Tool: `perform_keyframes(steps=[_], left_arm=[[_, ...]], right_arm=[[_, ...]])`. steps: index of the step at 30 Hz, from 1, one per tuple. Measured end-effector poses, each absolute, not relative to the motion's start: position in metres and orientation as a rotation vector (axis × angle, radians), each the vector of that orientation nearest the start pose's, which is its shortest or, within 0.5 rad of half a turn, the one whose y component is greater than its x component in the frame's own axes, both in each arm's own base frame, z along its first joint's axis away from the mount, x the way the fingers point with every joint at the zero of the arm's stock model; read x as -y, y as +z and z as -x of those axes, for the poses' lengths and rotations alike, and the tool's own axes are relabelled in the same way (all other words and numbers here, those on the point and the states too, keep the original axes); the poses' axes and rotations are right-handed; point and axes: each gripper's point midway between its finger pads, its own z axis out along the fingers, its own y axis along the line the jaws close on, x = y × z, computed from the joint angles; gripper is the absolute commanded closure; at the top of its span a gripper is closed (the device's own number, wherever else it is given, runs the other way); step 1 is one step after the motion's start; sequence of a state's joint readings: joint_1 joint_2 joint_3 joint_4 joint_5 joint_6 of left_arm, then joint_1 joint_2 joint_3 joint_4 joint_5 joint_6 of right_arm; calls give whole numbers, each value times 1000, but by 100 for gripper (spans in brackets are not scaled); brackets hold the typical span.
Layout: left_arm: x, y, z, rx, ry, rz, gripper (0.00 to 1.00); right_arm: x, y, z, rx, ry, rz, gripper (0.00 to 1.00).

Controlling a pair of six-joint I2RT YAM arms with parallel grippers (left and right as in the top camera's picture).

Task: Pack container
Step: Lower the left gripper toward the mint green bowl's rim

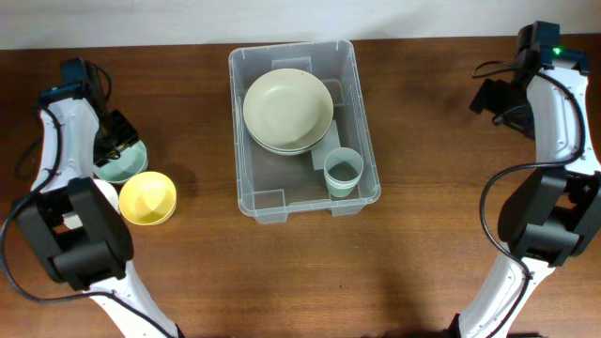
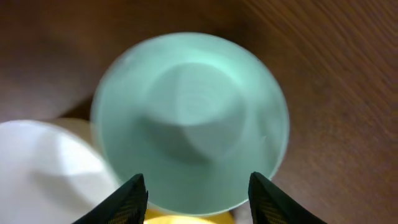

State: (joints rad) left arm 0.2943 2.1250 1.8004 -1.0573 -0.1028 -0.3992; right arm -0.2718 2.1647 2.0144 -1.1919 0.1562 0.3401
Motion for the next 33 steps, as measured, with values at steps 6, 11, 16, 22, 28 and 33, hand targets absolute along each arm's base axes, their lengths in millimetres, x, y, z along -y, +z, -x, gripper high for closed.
perform_keyframes(steps=[6, 11, 16, 22, 28, 33], left_arm=[[-141, 66, -445, -2783, 42, 905, 46], [-132, 56, -453, -2820, 27, 779, 46], [-112, 38, -461, -2875, 19, 642, 46], [-90, 26, -466, -2912, 40, 536, 70], [-96, 25, -461, -2927, 136, 519, 84], [-104, 26, -459, -2927, 198, 515, 99]], right_arm=[[153, 117, -450, -2758, -216, -898, 1], [153, 117, -450, -2758, -216, -898, 1], [153, 118, -450, -2757, -215, -899, 1], [153, 117, -450, -2758, -216, -898, 1], [153, 117, -450, -2758, -216, -898, 1], [153, 117, -450, -2758, -215, -899, 1]])
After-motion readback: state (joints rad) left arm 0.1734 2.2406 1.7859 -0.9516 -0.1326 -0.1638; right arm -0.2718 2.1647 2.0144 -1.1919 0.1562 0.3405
